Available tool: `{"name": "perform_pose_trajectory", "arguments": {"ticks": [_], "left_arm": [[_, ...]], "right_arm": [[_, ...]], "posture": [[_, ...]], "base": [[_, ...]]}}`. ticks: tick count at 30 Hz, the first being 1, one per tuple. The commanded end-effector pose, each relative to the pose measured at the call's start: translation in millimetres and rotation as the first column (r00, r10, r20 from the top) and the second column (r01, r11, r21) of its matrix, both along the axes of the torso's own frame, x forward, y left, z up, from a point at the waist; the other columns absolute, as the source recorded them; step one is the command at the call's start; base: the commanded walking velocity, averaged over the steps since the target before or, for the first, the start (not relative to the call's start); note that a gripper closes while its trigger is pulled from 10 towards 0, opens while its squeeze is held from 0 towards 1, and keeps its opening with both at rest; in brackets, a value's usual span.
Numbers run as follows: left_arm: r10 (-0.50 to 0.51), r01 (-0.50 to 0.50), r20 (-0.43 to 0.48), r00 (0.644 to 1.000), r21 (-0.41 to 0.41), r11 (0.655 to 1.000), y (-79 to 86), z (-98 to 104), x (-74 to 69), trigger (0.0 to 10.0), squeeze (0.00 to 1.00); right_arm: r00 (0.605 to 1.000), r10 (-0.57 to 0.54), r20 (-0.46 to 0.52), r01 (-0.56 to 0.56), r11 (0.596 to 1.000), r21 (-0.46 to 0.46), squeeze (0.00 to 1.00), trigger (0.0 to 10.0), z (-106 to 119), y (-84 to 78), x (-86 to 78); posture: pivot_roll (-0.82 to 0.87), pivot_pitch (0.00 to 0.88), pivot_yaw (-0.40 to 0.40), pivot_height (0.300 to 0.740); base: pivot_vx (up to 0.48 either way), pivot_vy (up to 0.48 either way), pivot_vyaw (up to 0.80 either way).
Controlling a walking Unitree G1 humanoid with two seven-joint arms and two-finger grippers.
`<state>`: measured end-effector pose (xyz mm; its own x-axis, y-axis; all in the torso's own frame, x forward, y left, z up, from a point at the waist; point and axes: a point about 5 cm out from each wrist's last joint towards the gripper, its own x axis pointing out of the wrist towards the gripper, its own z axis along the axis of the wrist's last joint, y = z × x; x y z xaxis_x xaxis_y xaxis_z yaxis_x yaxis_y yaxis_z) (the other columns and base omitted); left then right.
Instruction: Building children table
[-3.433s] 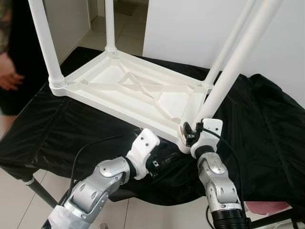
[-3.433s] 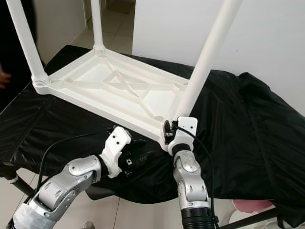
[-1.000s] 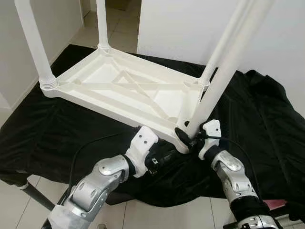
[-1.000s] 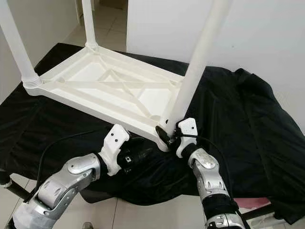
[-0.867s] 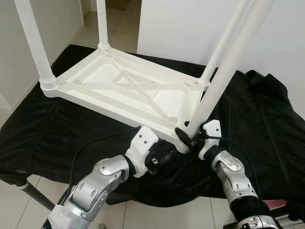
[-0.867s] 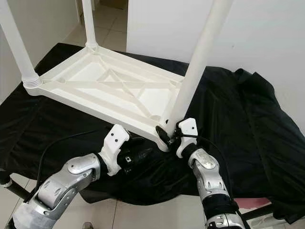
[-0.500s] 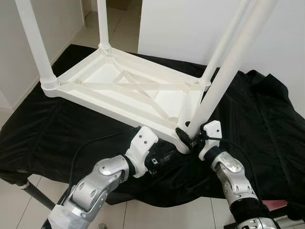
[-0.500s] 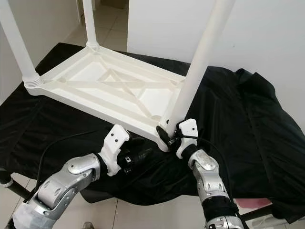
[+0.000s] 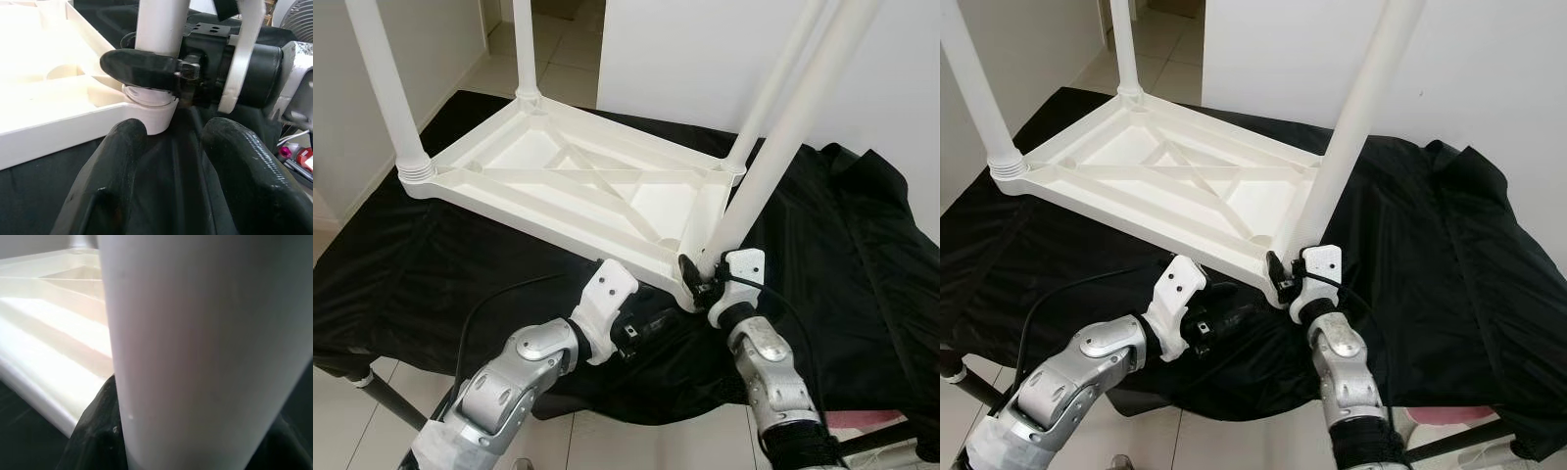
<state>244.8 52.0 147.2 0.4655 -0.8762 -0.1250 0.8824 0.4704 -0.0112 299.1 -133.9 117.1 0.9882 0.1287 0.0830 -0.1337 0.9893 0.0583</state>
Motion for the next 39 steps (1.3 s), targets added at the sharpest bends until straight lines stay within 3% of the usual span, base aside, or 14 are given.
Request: {"name": "perform_pose_trajectory", "arguments": {"ticks": [1, 9, 20, 21, 24, 35, 36, 37, 39], "left_arm": [[-0.062, 0.062, -0.016, 0.998, 0.004, 0.998, -4.0, -2.5, -4.8, 10.0, 0.0], [-0.065, 0.065, -0.019, 0.998, 0.003, 0.998, -5.0, -3.4, -5.0, 10.0, 0.0], [-0.066, 0.066, -0.019, 0.998, 0.004, 0.998, -5.7, -4.6, -4.9, 10.0, 0.0], [-0.065, 0.065, -0.018, 0.998, 0.004, 0.998, -5.8, -4.5, -5.0, 10.0, 0.0], [-0.066, 0.066, -0.017, 0.998, 0.004, 0.998, -5.7, -4.7, -5.3, 10.0, 0.0], [-0.075, 0.075, -0.015, 0.997, 0.021, 0.997, -3.7, -6.6, -5.2, 10.0, 0.0], [-0.075, 0.075, -0.01, 0.997, 0.028, 0.997, -2.3, -6.3, -3.8, 10.0, 0.0], [-0.062, 0.062, 0.002, 0.998, 0.04, 0.997, 1.0, -5.5, 0.2, 10.0, 0.0], [-0.042, 0.041, 0.014, 0.999, 0.05, 0.998, 5.0, -4.3, 5.2, 10.0, 0.0]], "right_arm": [[0.994, -0.106, -0.012, 0.106, 0.994, 0.011, 0.0, 10.0, 2.3, -4.4, 0.5], [0.978, -0.205, -0.04, 0.205, 0.979, 0.005, 0.0, 10.0, 4.0, 0.9, 3.1], [0.978, -0.205, -0.034, 0.204, 0.979, -0.029, 0.0, 10.0, 6.4, 2.1, 2.6], [0.979, -0.202, -0.034, 0.201, 0.979, -0.025, 0.96, 10.0, 6.4, 2.2, 3.0], [0.98, -0.196, -0.028, 0.196, 0.98, -0.022, 1.0, 10.0, 7.8, 3.7, 3.5], [0.986, -0.166, 0.011, 0.166, 0.985, -0.043, 1.0, 10.0, 9.9, 0.3, -1.1], [0.989, -0.145, 0.019, 0.146, 0.988, -0.048, 0.94, 10.0, 9.4, -2.5, -3.3], [0.994, -0.111, 0.022, 0.112, 0.993, -0.047, 0.0, 10.0, 8.2, -5.1, -5.1], [0.997, -0.075, 0.022, 0.075, 0.996, -0.042, 0.0, 10.0, 7.4, -7.4, -6.1]], "posture": [[0.06, 0.045, -0.124, 0.74], [0.07, 0.033, -0.133, 0.74], [0.07, 0.025, -0.139, 0.74], [0.07, 0.022, -0.139, 0.74], [0.07, 0.018, -0.139, 0.74], [0.07, 0.004, -0.129, 0.74], [0.06, 0.001, -0.123, 0.74], [0.06, 0.0, -0.119, 0.74], [0.06, 0.0, -0.116, 0.74]], "base": [[0.0, 0.0, 0.0], [0.0, 0.0, 0.0], [0.0, 0.0, 0.0], [0.0, 0.0, 0.0], [0.0, 0.0, 0.0], [0.0, 0.0, 0.0], [0.0, 0.0, 0.0], [0.0, 0.0, 0.0], [0.0, 0.0, 0.0]]}}
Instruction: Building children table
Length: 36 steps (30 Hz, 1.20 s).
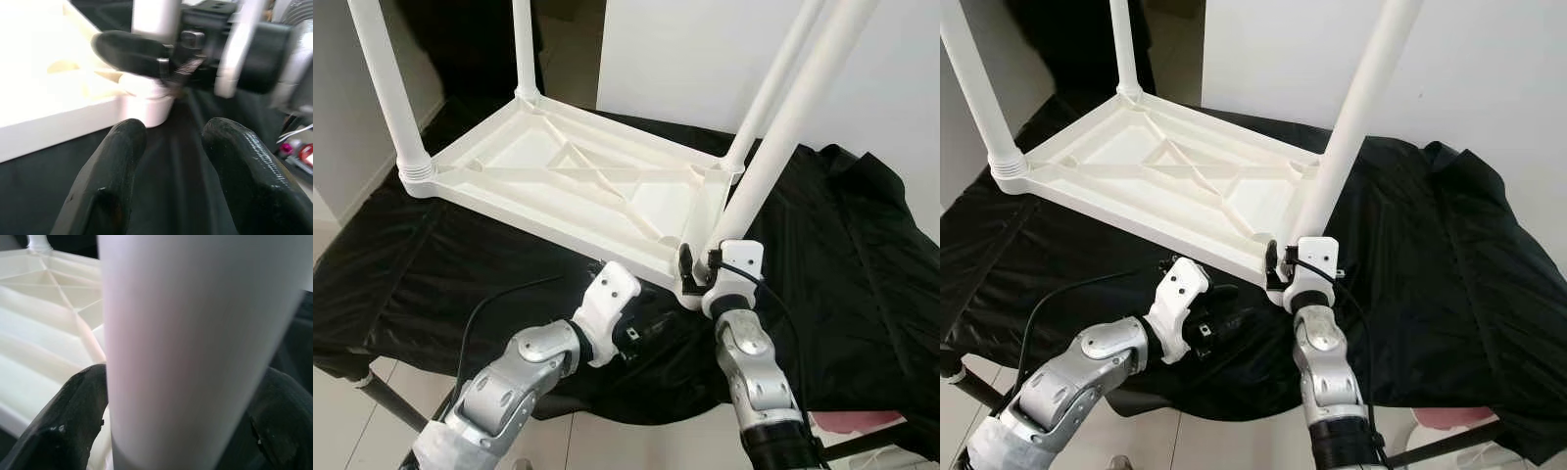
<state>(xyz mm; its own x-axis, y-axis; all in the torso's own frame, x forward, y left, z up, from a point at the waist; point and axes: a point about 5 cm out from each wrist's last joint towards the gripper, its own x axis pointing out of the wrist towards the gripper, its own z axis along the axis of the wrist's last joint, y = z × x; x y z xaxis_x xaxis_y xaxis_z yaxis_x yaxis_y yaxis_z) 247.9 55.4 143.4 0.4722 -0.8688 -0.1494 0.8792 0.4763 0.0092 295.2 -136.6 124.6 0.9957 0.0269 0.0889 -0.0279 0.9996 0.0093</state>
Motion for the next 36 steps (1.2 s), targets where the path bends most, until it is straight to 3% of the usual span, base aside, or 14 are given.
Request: {"name": "perform_pose_trajectory", "arguments": {"ticks": [1, 7, 9, 13, 17, 20, 22, 28, 36], "left_arm": [[-0.033, 0.032, 0.017, 0.999, 0.025, 0.999, 5.1, 0.9, 6.4, 10.0, 0.0], [-0.016, 0.015, 0.031, 0.999, 0.034, 0.999, 12.0, 4.3, 12.4, 10.0, 0.0], [0.0, -0.002, 0.058, 0.998, 0.047, 0.999, 17.4, 8.3, 18.7, 10.0, 0.0], [0.009, -0.012, 0.07, 0.997, 0.05, 0.999, 20.4, 11.0, 21.2, 10.0, 0.0], [0.015, -0.017, 0.081, 0.997, 0.027, 0.999, 22.5, 18.8, 21.8, 10.0, 0.0], [-0.019, 0.018, 0.077, 0.997, 0.011, 1.0, 17.5, 23.5, 12.8, 10.0, 0.0], [-0.058, 0.057, 0.078, 0.995, 0.014, 0.998, 11.1, 25.0, 3.8, 10.0, 0.0], [-0.06, 0.06, 0.093, 0.994, 0.006, 0.998, 8.2, 29.3, -1.2, 10.0, 0.0], [-0.09, 0.091, 0.103, 0.991, -0.007, 0.996, -4.4, 35.3, -11.8, 10.0, 0.0]], "right_arm": [[0.998, 0.061, 0.013, -0.061, 0.998, 0.011, 0.0, 10.0, -0.2, -6.4, -2.4], [0.99, 0.139, 0.013, -0.139, 0.99, 0.019, 0.0, 10.0, -1.7, -8.1, -2.1], [0.973, 0.231, -0.026, -0.229, 0.972, 0.061, 0.0, 10.0, -6.4, -9.5, 0.3], [0.97, 0.237, -0.045, -0.235, 0.971, 0.049, 0.0, 10.0, -9.2, -13.4, 1.6], [0.973, 0.227, -0.038, -0.228, 0.973, -0.021, 0.0, 10.0, -9.4, -22.2, 2.2], [0.971, 0.236, -0.027, -0.237, 0.969, -0.071, 0.0, 10.0, -5.9, -30.2, 2.7], [0.947, 0.32, -0.004, -0.32, 0.945, -0.067, 0.0, 10.0, -0.3, -28.6, 3.1], [0.912, 0.41, 0.016, -0.407, 0.91, -0.08, 0.0, 10.0, 6.4, -28.2, 3.0], [0.844, 0.536, 0.013, -0.533, 0.841, -0.094, 0.0, 10.0, 13.1, -43.1, 15.4]], "posture": [[0.06, 0.0, -0.116, 0.74], [0.05, 0.0, -0.105, 0.74], [0.05, 0.001, -0.102, 0.74], [0.05, 0.004, -0.099, 0.74], [0.05, 0.022, -0.099, 0.74], [0.06, 0.04, -0.109, 0.74], [0.06, 0.048, -0.117, 0.74], [0.08, 0.065, -0.133, 0.74], [0.1, 0.072, -0.137, 0.74]], "base": [[0.0, 0.0, 0.0], [0.0, 0.0, 0.0], [0.0, 0.0, 0.0], [0.0, 0.0, 0.0], [0.0, 0.0, 0.0], [0.0, 0.0, 0.0], [0.0, 0.0, 0.0], [0.0, 0.0, 0.0], [0.0, 0.0, 0.0]]}}
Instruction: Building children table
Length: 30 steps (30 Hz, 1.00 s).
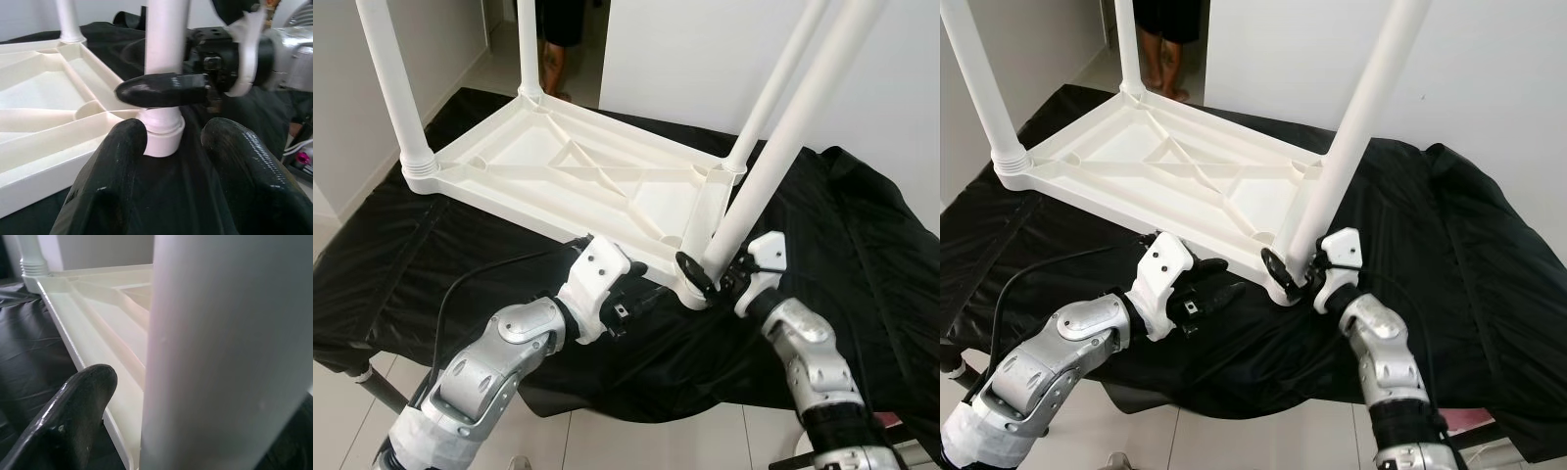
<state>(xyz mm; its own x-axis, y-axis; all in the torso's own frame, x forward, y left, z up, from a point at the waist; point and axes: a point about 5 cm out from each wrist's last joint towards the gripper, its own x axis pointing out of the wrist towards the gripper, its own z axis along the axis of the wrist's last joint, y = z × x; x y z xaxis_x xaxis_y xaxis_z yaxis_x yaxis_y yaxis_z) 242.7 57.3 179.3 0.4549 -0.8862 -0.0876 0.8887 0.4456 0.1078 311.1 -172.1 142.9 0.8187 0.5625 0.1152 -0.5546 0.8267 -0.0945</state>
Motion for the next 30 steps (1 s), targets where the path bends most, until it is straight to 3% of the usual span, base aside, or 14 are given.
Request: {"name": "perform_pose_trajectory", "arguments": {"ticks": [1, 3, 4, 6, 7, 12, 22, 23, 24, 25, 29, 30], "left_arm": [[-0.066, 0.067, -0.017, 0.998, 0.01, 0.998, -8.0, -1.9, -8.6, 10.0, 0.0], [-0.066, 0.067, -0.017, 0.998, 0.01, 0.998, -8.0, -1.9, -8.6, 10.0, 0.0], [-0.082, 0.082, -0.022, 0.996, 0.017, 0.996, -10.6, -1.9, -11.2, 10.0, 0.0], [-0.082, 0.082, -0.022, 0.996, 0.017, 0.996, -10.6, -1.9, -11.2, 10.0, 0.0], [-0.091, 0.091, -0.024, 0.996, 0.02, 0.996, -12.5, -1.4, -12.4, 10.0, 0.0], [-0.097, 0.098, -0.015, 0.995, 0.038, 0.994, -11.3, -0.4, -10.0, 10.0, 0.0], [-0.082, 0.082, -0.019, 0.996, 0.039, 0.996, -11.5, -2.0, -7.7, 10.0, 0.0], [-0.076, 0.076, -0.015, 0.997, 0.037, 0.996, -11.7, -0.6, -6.5, 10.0, 0.0], [-0.076, 0.076, -0.015, 0.997, 0.037, 0.996, -11.7, -0.6, -6.5, 10.0, 0.0], [-0.07, 0.071, -0.009, 0.997, 0.048, 0.996, -10.8, -0.9, -5.5, 10.0, 0.0], [-0.07, 0.07, 0.0, 0.998, 0.055, 0.996, -10.3, 0.2, -5.0, 10.0, 0.0], [-0.081, 0.081, 0.001, 0.997, 0.06, 0.995, -11.2, 0.2, -4.4, 10.0, 0.0]], "right_arm": [[1.0, 0.009, -0.026, -0.009, 1.0, -0.012, 0.0, 10.0, -6.4, -10.1, 0.7], [1.0, 0.009, -0.026, -0.009, 1.0, -0.012, 0.0, 10.0, -6.4, -10.1, 0.7], [0.999, 0.026, -0.042, -0.027, 0.999, -0.019, 0.0, 4.3, -8.2, -13.3, 1.8], [0.999, 0.026, -0.042, -0.027, 0.999, -0.019, 0.0, 4.3, -8.2, -13.3, 1.8], [0.998, 0.034, -0.055, -0.035, 0.999, -0.028, 0.0, 0.0, -10.1, -16.7, 2.7], [0.994, 0.055, -0.096, -0.058, 0.998, -0.029, 0.0, 0.0, -17.5, -24.2, 2.6], [0.992, 0.067, -0.108, -0.069, 0.998, -0.013, 0.0, 0.0, -22.7, -24.1, 5.5], [0.993, 0.056, -0.107, -0.058, 0.998, -0.011, 0.0, 3.6, -23.5, -24.8, 7.0], [0.993, 0.056, -0.107, -0.058, 0.998, -0.011, 0.0, 3.6, -23.5, -24.8, 7.0], [0.994, 0.036, -0.104, -0.035, 0.999, 0.019, 0.0, 10.0, -22.7, -24.8, 8.6], [0.995, 0.009, -0.099, -0.004, 0.999, 0.046, 0.0, 10.0, -21.3, -24.1, 9.9], [0.995, -0.057, -0.084, 0.063, 0.996, 0.066, 0.0, 10.0, -19.2, -13.1, 8.7]], "posture": [[0.1, 0.073, -0.139, 0.74], [0.1, 0.073, -0.139, 0.74], [0.1, 0.074, -0.132, 0.74], [0.1, 0.074, -0.132, 0.74], [0.1, 0.072, -0.13, 0.74], [0.1, 0.07, -0.133, 0.74], [0.11, 0.059, -0.132, 0.74], [0.11, 0.049, -0.125, 0.74], [0.11, 0.049, -0.125, 0.74], [0.11, 0.048, -0.12, 0.74], [0.11, 0.047, -0.121, 0.74], [0.08, 0.053, -0.105, 0.74]], "base": [[0.0, 0.0, 0.0], [0.0, 0.0, 0.0], [0.0, 0.0, 0.0], [0.0, 0.0, 0.0], [0.0, 0.0, 0.0], [0.0, 0.0, 0.0], [0.0, 0.0, 0.0], [0.0, 0.0, 0.0], [0.0, 0.0, 0.0], [0.0, 0.0, 0.0], [0.0, 0.0, 0.0], [0.0, 0.0, 0.0]]}}
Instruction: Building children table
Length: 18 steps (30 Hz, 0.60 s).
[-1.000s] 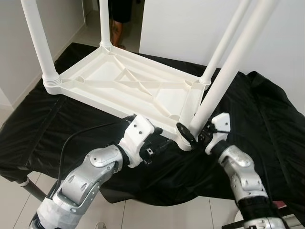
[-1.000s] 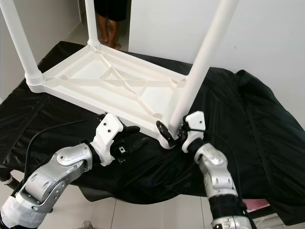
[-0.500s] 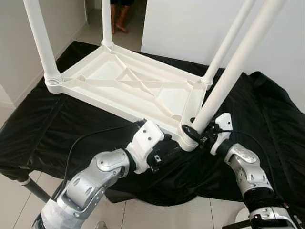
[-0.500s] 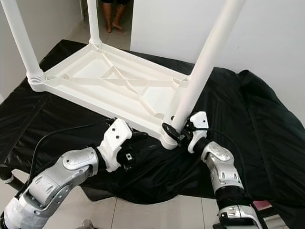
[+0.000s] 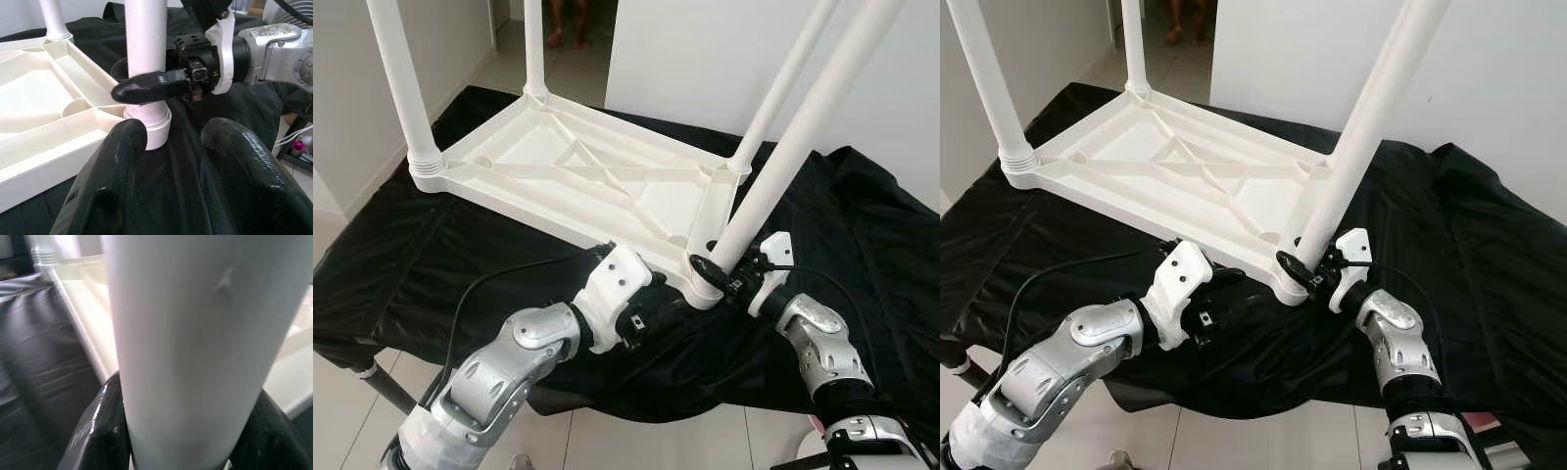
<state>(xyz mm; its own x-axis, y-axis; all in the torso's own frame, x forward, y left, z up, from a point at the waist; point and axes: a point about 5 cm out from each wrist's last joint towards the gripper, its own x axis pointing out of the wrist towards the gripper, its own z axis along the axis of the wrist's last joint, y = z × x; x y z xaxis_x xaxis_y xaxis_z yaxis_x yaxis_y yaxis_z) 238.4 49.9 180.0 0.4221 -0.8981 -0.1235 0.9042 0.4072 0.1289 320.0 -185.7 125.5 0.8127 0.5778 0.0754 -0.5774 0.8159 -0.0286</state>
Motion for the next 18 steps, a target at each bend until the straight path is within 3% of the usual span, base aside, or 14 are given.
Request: {"name": "perform_pose_trajectory", "arguments": {"ticks": [1, 6, 10, 12, 14, 16, 17, 18], "left_arm": [[-0.047, 0.047, -0.004, 0.999, 0.018, 0.999, -4.7, -1.1, 0.2, 10.0, 0.0], [-0.05, 0.05, -0.004, 0.999, 0.019, 0.999, -6.4, -1.7, 0.9, 10.0, 0.0], [-0.049, 0.049, -0.017, 0.999, 0.005, 0.999, -8.3, -2.3, 2.1, 10.0, 0.0], [-0.045, 0.045, -0.019, 0.999, -0.009, 0.999, -9.5, -2.1, 2.8, 10.0, 0.0], [-0.043, 0.043, -0.019, 0.999, -0.013, 0.999, -9.8, -1.9, 3.3, 10.0, 0.0], [-0.037, 0.036, -0.022, 0.999, -0.017, 0.999, -9.7, -2.8, 3.9, 10.0, 0.0], [-0.037, 0.036, -0.022, 0.999, -0.017, 0.999, -9.7, -2.8, 3.9, 10.0, 0.0], [-0.033, 0.033, -0.023, 0.999, -0.019, 0.999, -9.5, -3.2, 4.1, 10.0, 0.0]], "right_arm": [[0.995, -0.101, -0.009, 0.101, 0.994, 0.038, 0.0, 10.0, -1.1, 5.0, -1.6], [0.992, -0.129, 0.013, 0.128, 0.991, 0.05, 0.0, 10.0, 1.5, 9.7, -3.6], [0.97, -0.241, 0.012, 0.238, 0.965, 0.109, 0.0, 10.0, -0.1, 13.7, -7.1], [0.936, -0.352, 0.002, 0.349, 0.93, 0.118, 0.0, 10.0, -4.2, 19.0, -10.5], [0.923, -0.385, -0.007, 0.383, 0.916, 0.12, 0.0, 10.0, -5.4, 21.7, -11.8], [0.865, -0.499, -0.042, 0.5, 0.857, 0.123, 0.0, 10.0, -8.2, 24.9, -15.3], [0.865, -0.499, -0.042, 0.5, 0.857, 0.123, 0.0, 10.0, -8.2, 24.9, -15.3], [0.829, -0.556, -0.054, 0.559, 0.823, 0.102, 0.0, 10.0, -9.3, 24.5, -16.9]], "posture": [[0.08, 0.053, -0.105, 0.74], [0.07, 0.055, -0.103, 0.74], [0.06, 0.054, -0.103, 0.74], [0.05, 0.052, -0.106, 0.74], [0.05, 0.05, -0.111, 0.74], [0.06, 0.049, -0.12, 0.74], [0.06, 0.049, -0.12, 0.74], [0.06, 0.049, -0.12, 0.74]], "base": [[0.0, 0.0, 0.0], [0.0, 0.0, 0.0], [0.0, 0.0, 0.0], [0.0, 0.0, 0.0], [0.0, 0.0, 0.0], [0.0, 0.0, 0.0], [0.0, 0.0, 0.0], [0.0, 0.0, 0.0]]}}
